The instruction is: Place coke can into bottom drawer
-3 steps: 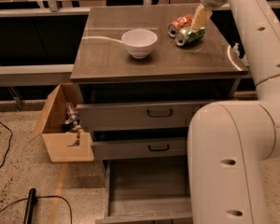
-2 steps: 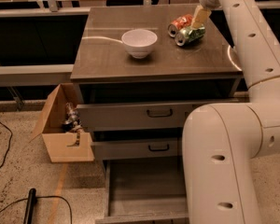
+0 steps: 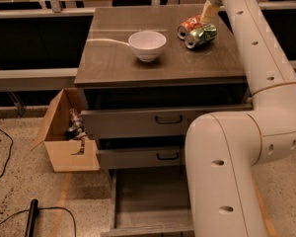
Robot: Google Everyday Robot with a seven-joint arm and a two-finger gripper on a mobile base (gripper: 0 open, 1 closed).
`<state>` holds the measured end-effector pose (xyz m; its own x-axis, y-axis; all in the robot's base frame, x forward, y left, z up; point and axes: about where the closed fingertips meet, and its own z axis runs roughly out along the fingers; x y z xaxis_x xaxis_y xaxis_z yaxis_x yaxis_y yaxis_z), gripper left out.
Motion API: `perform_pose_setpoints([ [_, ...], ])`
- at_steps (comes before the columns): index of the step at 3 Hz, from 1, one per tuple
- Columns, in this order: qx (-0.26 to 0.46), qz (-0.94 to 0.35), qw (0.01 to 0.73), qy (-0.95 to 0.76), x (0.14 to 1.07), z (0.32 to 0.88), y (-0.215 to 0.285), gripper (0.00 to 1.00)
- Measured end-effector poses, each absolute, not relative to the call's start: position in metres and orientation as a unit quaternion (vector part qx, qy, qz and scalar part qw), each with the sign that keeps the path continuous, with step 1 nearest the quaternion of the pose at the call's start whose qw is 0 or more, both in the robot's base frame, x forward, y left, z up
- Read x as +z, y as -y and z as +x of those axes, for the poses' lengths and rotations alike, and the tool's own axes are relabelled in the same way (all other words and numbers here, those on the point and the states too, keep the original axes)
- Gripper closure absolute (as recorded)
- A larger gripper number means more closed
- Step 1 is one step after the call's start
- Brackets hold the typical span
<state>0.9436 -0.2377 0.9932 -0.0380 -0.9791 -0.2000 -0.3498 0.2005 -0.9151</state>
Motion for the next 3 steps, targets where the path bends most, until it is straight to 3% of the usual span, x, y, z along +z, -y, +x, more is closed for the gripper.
perform_pose_setpoints([
  [3,-0.336,-0.562,0.454,-0.604,0.966,0.965,0.186,0.0],
])
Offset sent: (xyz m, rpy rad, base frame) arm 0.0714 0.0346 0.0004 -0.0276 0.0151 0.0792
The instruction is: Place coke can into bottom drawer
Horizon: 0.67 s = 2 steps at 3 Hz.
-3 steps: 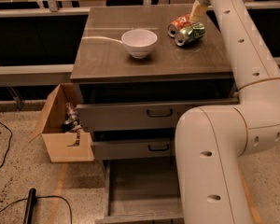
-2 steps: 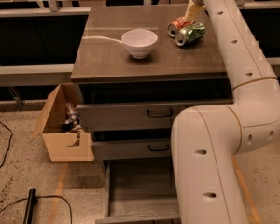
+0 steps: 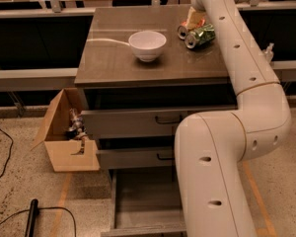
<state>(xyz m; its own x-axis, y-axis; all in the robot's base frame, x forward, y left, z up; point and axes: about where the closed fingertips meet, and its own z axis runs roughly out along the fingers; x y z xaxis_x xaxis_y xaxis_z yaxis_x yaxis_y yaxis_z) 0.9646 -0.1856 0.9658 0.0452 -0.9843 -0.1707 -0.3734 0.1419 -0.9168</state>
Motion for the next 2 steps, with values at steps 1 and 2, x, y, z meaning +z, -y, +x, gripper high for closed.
perform_pose_setpoints([
  [1,-0.326,-0.582,0.445,-0.597,0.95,0.967,0.17,0.0],
  [2,-0.316,-0.6,0.43,-0.597,0.933,0.966,0.163,0.0],
])
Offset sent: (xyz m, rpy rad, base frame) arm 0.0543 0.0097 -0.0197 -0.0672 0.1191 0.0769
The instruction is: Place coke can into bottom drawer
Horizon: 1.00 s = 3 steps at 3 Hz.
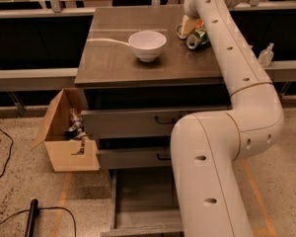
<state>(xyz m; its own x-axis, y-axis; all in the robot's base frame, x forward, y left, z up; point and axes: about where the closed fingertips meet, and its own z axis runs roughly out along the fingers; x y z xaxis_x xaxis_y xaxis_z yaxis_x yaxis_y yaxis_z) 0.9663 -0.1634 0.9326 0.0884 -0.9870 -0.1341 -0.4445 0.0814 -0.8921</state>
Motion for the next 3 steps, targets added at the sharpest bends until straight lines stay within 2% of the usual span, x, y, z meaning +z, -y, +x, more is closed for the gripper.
perform_pose_setpoints([
  [3,-0.306,-0.629,0.359,-0.617,0.891,0.952,0.189,0.0],
])
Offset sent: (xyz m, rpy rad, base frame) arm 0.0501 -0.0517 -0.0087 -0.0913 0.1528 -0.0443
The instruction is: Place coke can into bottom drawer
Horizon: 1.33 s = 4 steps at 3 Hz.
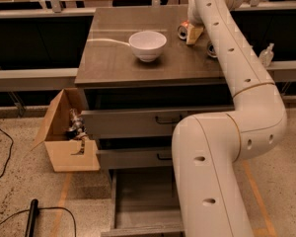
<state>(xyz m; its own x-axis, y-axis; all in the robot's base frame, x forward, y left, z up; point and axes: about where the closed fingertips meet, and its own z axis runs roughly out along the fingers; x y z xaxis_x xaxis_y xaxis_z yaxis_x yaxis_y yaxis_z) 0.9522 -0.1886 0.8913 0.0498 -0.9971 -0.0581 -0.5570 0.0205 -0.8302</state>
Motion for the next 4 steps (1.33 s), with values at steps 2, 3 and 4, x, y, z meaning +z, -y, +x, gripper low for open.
perform_pose_setpoints([
  [2,-0.306,-0.629,0.359,-0.617,0.895,0.951,0.188,0.0],
  [3,-0.321,-0.662,0.321,-0.596,0.894,0.944,0.19,0.0],
  [4,-0.335,-0.681,0.288,-0.584,0.914,0.928,0.199,0.0],
])
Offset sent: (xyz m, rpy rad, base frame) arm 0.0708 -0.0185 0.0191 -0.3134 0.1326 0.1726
